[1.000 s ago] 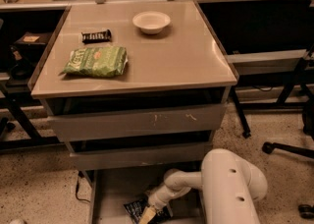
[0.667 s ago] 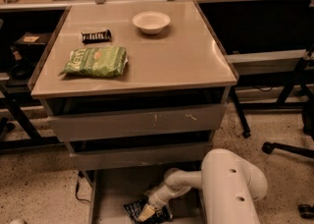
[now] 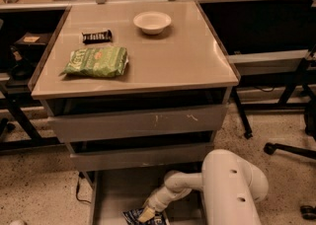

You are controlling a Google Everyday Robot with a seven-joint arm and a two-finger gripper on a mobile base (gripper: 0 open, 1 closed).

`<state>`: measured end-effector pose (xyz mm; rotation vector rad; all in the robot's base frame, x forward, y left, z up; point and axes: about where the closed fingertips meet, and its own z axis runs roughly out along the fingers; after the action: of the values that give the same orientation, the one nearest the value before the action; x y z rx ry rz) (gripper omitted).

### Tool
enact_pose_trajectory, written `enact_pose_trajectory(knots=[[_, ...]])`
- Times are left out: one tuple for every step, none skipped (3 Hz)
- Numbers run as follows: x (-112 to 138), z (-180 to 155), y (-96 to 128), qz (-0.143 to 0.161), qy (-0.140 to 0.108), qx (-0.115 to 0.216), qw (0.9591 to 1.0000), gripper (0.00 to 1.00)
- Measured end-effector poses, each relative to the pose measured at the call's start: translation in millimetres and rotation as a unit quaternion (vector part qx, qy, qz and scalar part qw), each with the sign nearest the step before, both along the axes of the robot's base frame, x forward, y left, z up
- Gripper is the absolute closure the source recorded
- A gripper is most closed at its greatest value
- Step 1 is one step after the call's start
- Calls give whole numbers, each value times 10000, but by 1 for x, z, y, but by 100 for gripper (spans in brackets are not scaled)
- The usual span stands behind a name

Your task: Pick blue chip bag from bottom drawer and place on counter

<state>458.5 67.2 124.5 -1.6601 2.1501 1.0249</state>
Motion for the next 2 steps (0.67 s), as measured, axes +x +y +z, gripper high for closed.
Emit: enact_pose_trajectory(knots=[[0,0,0,-1,0,0,10000,100],[-1,7,-1,-85,11,43,10000,100]])
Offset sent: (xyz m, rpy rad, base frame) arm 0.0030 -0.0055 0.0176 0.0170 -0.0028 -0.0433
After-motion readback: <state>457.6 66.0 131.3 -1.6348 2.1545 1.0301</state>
